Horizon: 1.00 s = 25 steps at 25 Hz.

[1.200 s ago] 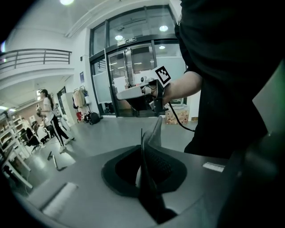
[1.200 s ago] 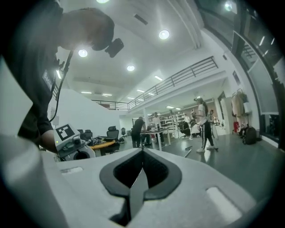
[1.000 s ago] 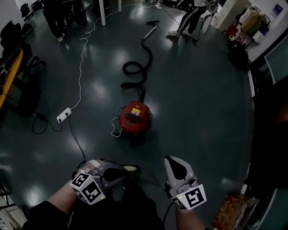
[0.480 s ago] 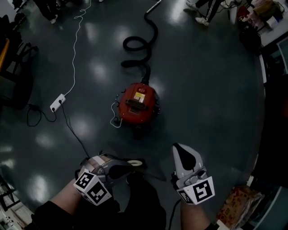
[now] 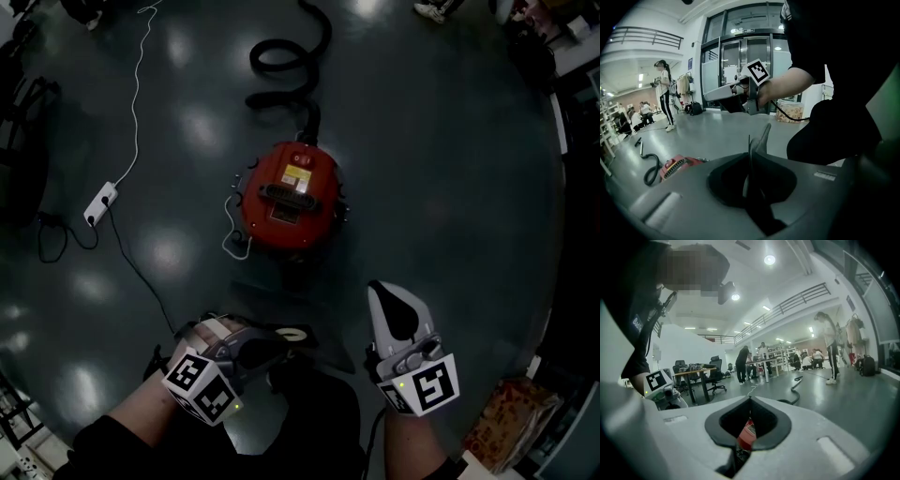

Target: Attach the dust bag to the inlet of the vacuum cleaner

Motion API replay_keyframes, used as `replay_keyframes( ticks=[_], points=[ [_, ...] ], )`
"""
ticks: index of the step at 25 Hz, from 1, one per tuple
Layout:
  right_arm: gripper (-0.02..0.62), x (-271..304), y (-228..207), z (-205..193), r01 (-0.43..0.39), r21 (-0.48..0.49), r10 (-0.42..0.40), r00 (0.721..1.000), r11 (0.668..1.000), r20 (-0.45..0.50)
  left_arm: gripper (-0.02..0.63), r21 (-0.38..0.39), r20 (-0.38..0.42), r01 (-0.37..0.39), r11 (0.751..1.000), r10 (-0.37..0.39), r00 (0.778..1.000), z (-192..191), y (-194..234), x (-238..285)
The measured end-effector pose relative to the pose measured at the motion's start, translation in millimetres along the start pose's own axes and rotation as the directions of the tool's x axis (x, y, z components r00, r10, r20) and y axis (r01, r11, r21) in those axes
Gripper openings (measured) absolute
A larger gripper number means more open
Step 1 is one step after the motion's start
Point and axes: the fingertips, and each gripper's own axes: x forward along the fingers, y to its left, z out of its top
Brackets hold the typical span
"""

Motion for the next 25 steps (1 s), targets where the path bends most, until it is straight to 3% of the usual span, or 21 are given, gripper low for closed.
replay_keyframes(
  ticks=[9,18,25],
  points=[
    [0.003,44.1,-10.2,-75.8,-0.052,-0.016,0.052,0.999,0.999,0.005,0.025,0.022,0.017,0.027,0.999,-0.027,0.999,-71.3,12.2,56.1],
    [0.002,74.6,-28.6,-116.2,-0.087,-0.058,0.088,0.996,0.995,0.026,0.025,0.02,0.004,0.049,0.999,-0.049,0.999,-99.1,21.4,81.9],
    [0.002,96.9,-43.5,-133.3,-0.119,-0.143,0.128,0.99,0.983,0.056,0.025,0.046,0.018,0.071,0.996,-0.072,0.997,-119.8,28.4,97.1]
  ],
)
